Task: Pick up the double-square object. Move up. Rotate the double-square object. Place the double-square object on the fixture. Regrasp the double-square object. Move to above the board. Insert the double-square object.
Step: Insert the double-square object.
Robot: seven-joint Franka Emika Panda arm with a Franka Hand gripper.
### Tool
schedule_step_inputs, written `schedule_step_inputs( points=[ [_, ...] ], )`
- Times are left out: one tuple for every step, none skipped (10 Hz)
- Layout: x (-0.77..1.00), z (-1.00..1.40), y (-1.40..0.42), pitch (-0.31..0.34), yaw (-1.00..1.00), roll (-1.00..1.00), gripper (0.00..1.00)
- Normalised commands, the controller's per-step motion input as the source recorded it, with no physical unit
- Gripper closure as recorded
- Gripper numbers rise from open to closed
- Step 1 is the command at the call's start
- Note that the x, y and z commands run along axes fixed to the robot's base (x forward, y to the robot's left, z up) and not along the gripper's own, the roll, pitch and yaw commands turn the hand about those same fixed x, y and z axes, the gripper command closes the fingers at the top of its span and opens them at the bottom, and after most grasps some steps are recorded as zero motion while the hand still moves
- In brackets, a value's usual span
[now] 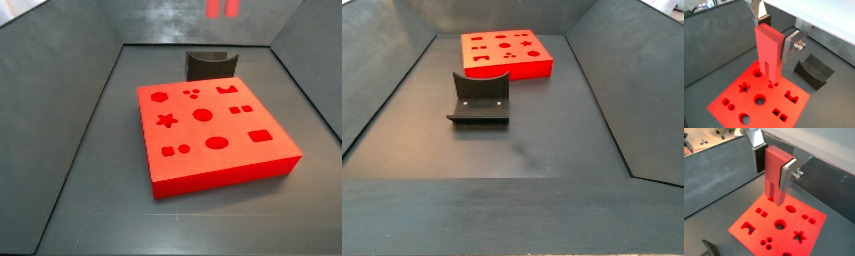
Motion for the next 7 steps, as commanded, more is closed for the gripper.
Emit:
schedule_step_inputs(
  points=[
    [0.73,-0.64,0.23,-0.101,0.29,-0.19,1.00],
    [0.62,-0.60,0.19,-0.083,0.34,-0.24,1.00],
    [0.64,-0.56,0.17,-0.069,0.33,-0.22,1.00],
    [0.65,-0.53,0.16,-0.073,0.31,-0.20,1.00],
    [0.70,-0.48,0.15,-0.071,0.27,-0.17,1.00],
    [0.70,-0.47,0.15,-0.071,0.26,-0.16,1.00],
    [0.67,-0.50,0.13,-0.071,0.30,-0.17,1.00]
  ],
)
